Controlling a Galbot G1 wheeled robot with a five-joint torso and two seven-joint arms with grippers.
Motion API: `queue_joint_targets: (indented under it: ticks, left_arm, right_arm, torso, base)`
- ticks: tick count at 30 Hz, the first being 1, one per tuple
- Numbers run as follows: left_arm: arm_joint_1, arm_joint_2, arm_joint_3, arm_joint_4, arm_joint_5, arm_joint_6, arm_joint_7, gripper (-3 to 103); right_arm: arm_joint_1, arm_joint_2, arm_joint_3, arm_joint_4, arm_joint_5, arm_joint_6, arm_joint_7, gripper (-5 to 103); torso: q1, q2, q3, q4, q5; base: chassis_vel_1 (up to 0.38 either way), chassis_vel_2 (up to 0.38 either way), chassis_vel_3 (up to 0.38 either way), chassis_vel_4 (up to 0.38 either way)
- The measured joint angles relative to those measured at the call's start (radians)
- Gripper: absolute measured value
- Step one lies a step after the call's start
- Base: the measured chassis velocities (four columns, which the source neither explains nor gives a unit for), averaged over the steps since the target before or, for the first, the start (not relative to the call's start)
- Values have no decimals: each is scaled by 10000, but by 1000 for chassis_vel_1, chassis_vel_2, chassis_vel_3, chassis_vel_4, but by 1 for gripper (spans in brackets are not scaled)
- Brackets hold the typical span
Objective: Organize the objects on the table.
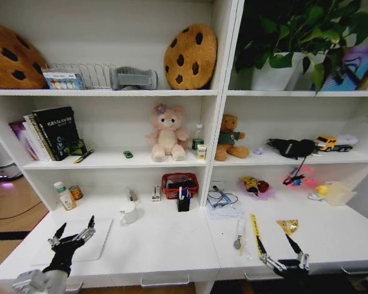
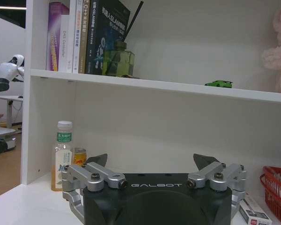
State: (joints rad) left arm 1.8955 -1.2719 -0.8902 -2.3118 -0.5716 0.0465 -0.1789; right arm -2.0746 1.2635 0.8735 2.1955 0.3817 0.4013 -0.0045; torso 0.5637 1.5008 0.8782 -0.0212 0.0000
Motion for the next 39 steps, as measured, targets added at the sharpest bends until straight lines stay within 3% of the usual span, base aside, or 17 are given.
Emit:
queue_joint_targets:
  ticks: [18,31,36,39]
  left_arm:
    - [7,-465,-3,173,178,3,-35,100]
    - [49,-573,48,144,336,-46,17,100]
    - [226,-737,78,-7,818,-348,212,100]
    - [276,-816,113,-35,860,-387,236,100]
  right_arm:
    - [350,-319,-173,-270,-36,-156,-21,100]
    - [353,-202,-161,-373,-149,-64,8,100]
    - [458,-158,-160,-437,-224,-55,194,100]
    - [582,-192,-116,-471,-175,-252,341,100]
  torso:
    - [0,0,-1,-2,-1]
    - [1,0,-1,0,-3]
    - [-1,2,-1,1,11]
    - [0,2,-1,-3,-6]
  base:
    - [-19,-23,19,17]
    - [-225,-205,206,203]
    - [-134,-109,107,101]
    - [0,0,0,0]
